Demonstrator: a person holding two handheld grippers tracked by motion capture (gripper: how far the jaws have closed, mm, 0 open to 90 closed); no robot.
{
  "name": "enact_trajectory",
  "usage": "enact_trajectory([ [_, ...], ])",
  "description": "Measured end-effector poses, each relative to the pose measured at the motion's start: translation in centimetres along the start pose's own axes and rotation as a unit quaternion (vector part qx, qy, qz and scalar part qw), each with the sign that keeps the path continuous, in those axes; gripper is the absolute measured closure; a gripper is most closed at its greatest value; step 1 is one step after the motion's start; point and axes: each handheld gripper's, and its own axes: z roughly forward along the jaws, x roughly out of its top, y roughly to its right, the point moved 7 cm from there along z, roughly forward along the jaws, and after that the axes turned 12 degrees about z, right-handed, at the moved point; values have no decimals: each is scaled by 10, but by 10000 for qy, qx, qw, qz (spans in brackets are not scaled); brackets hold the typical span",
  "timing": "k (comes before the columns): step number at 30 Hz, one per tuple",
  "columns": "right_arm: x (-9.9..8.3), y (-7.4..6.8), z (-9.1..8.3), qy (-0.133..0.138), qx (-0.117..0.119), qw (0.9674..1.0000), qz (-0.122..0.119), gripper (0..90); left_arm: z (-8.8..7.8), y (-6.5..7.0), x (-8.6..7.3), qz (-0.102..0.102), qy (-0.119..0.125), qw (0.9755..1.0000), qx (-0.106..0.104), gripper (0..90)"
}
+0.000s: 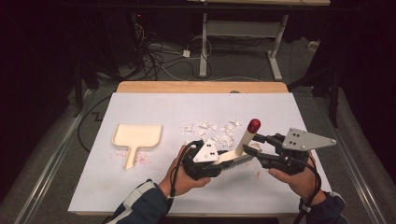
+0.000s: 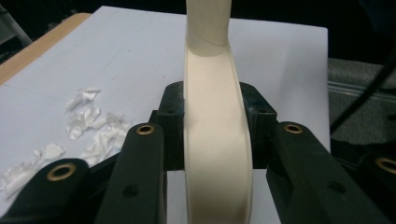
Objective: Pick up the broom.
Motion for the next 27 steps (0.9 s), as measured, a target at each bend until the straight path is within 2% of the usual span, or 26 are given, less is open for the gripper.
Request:
enact_trajectory([
  [4, -19, 2, 4, -513, 360, 9977, -275, 461, -13, 9, -11, 79, -44, 9995, -309, 656],
  [7, -38, 2, 15, -1013, 530, 9927, -379, 398, -20, 18, -19, 246, -136, 9983, -516, 656],
  [9, -48, -4, 24, -1287, 828, 9871, -464, 375, -23, 23, -23, 309, -187, 9976, -598, 655],
  [12, -62, -17, 35, -1670, 1227, 9761, -653, 363, -26, 28, -25, 389, -156, 9960, -790, 655],
  [16, -83, -27, 49, -1941, 1709, 9631, -751, 538, -24, 31, -24, 458, -108, 9948, -898, 654],
  [19, -92, -29, 58, -2027, 1960, 9559, -829, 616, -22, 30, -27, 453, -146, 9944, -947, 651],
  [20, -93, -30, 57, -2102, 1907, 9558, -762, 625, -22, 30, -28, 426, -117, 9942, -980, 650],
  [21, -92, -28, 59, -2063, 1947, 9546, -913, 631, -21, 29, -28, 407, -96, 9941, -999, 647],
  [22, -92, -29, 57, -2078, 1918, 9549, -902, 638, -21, 27, -28, 376, -59, 9946, -966, 639],
  [24, -90, -29, 55, -2003, 1852, 9583, -856, 652, -22, 23, -28, 270, 53, 9951, -945, 607],
  [25, -88, -29, 55, -1935, 1891, 9586, -888, 656, -23, 21, -28, 285, 67, 9952, -938, 605],
  [26, -86, -29, 54, -1909, 1902, 9588, -900, 662, -24, 19, -28, 279, 45, 9959, -858, 591],
  [27, -85, -29, 53, -1888, 1846, 9605, -877, 667, -25, 17, -29, 270, 21, 9965, -790, 568],
])
